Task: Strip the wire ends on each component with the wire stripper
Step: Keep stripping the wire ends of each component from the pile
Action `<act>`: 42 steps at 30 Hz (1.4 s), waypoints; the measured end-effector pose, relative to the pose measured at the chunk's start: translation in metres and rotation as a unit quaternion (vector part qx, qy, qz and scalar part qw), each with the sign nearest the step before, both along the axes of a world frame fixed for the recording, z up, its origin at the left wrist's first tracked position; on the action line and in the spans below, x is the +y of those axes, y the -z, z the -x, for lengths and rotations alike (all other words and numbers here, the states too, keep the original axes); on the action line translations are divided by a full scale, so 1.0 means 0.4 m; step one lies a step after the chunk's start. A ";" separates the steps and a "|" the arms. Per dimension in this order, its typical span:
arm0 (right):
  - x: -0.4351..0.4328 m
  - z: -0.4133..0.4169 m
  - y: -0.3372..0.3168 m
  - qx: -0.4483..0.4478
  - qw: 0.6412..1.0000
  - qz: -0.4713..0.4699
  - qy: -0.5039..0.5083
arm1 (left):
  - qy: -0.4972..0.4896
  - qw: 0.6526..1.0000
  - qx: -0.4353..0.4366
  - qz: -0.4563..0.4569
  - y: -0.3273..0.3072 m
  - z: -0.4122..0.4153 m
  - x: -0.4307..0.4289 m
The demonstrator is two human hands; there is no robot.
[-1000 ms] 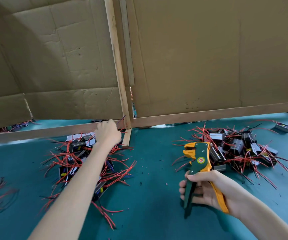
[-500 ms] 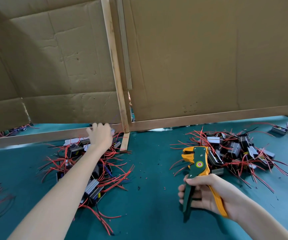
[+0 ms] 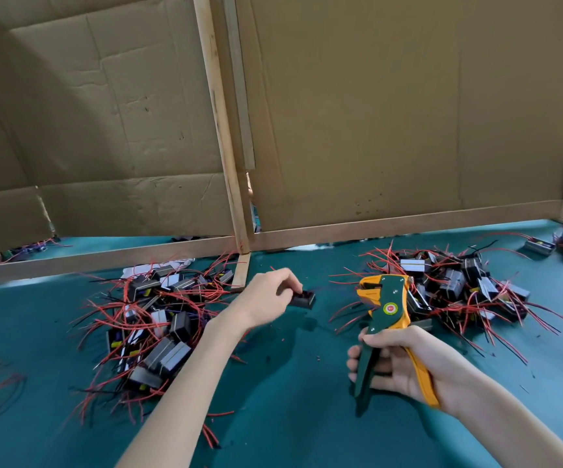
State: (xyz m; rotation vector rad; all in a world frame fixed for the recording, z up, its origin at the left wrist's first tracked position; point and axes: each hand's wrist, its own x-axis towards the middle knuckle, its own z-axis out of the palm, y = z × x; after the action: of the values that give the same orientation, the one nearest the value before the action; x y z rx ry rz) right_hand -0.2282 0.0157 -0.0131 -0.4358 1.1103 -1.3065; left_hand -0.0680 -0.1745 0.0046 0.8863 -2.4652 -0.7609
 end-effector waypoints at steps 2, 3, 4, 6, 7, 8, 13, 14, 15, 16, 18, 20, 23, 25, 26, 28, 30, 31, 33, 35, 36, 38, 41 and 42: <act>-0.001 0.001 0.000 -0.003 1.000 0.002 0.009 | -0.020 0.999 0.038 0.000 0.016 0.003 0.006; -0.002 0.002 0.000 -0.005 1.000 0.003 0.015 | -0.027 0.998 0.065 -0.002 0.024 0.005 0.008; -0.002 0.003 0.001 -0.008 1.000 0.005 0.022 | -0.030 0.995 0.097 -0.004 0.029 0.006 0.011; -0.004 0.005 0.002 -0.010 0.999 0.011 0.032 | -0.036 0.986 0.165 -0.005 0.034 0.007 0.017; -0.004 0.006 0.002 -0.009 0.999 0.014 0.035 | -0.041 0.980 0.194 -0.004 0.033 0.008 0.019; -0.004 0.008 0.002 -0.007 0.999 0.018 0.039 | -0.047 0.975 0.215 -0.004 0.030 0.009 0.021; -0.002 0.013 -0.002 -0.003 0.997 0.043 0.063 | -0.080 0.956 0.283 -0.019 0.005 0.012 0.030; -0.001 0.013 -0.004 -0.002 0.997 0.050 0.067 | -0.075 0.952 0.296 -0.033 0.000 0.010 0.031; 0.000 0.012 -0.006 0.000 0.996 0.055 0.069 | -0.064 0.948 0.308 -0.051 -0.006 0.010 0.032; 0.002 0.010 -0.007 0.004 0.996 0.061 0.068 | -0.053 0.945 0.315 -0.067 -0.012 0.010 0.033; 0.005 0.005 -0.011 0.011 0.996 0.069 0.061 | -0.038 0.943 0.320 -0.083 -0.020 0.012 0.033; 0.008 -0.002 -0.011 0.022 0.995 0.075 0.054 | -0.025 0.939 0.327 -0.102 -0.024 0.015 0.036; 0.008 -0.010 -0.008 0.043 0.995 0.085 0.038 | -0.014 0.935 0.329 -0.128 -0.030 0.016 0.038; 0.008 -0.015 -0.006 0.055 0.994 0.089 0.023 | -0.005 0.937 0.318 -0.144 -0.035 0.014 0.039; 0.008 -0.017 -0.005 0.058 0.994 0.090 0.015 | 0.000 0.939 0.309 -0.152 -0.037 0.012 0.041; 0.009 -0.019 -0.003 0.061 0.994 0.095 0.001 | 0.016 0.940 0.294 -0.171 -0.040 0.010 0.046; 0.010 -0.020 -0.004 0.060 0.993 0.105 -0.008 | 0.039 0.937 0.289 -0.191 -0.045 0.009 0.055; 0.011 -0.020 -0.004 0.060 0.992 0.112 -0.015 | 0.049 0.935 0.288 -0.200 -0.049 0.009 0.059; 0.013 -0.020 -0.005 0.062 0.989 0.129 -0.030 | 0.063 0.930 0.287 -0.219 -0.059 0.007 0.069; 0.017 -0.020 -0.005 0.065 0.986 0.144 -0.045 | 0.076 0.926 0.284 -0.237 -0.071 0.006 0.078; 0.018 -0.020 -0.006 0.069 0.985 0.151 -0.053 | 0.082 0.926 0.279 -0.239 -0.077 0.006 0.082; 0.019 -0.022 -0.007 0.081 0.981 0.164 -0.070 | 0.098 0.929 0.266 -0.237 -0.087 0.005 0.091; 0.018 -0.026 -0.009 0.095 0.976 0.177 -0.086 | 0.113 0.934 0.249 -0.231 -0.098 0.005 0.105; 0.018 -0.026 -0.009 0.095 0.975 0.181 -0.091 | 0.115 0.936 0.244 -0.228 -0.101 0.005 0.108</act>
State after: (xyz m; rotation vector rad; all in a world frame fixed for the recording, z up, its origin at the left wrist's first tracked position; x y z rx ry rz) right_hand -0.2178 0.0229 -0.0095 -0.9286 0.9621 -1.3249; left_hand -0.0701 -0.1312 0.0449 0.4676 -1.9919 -1.4777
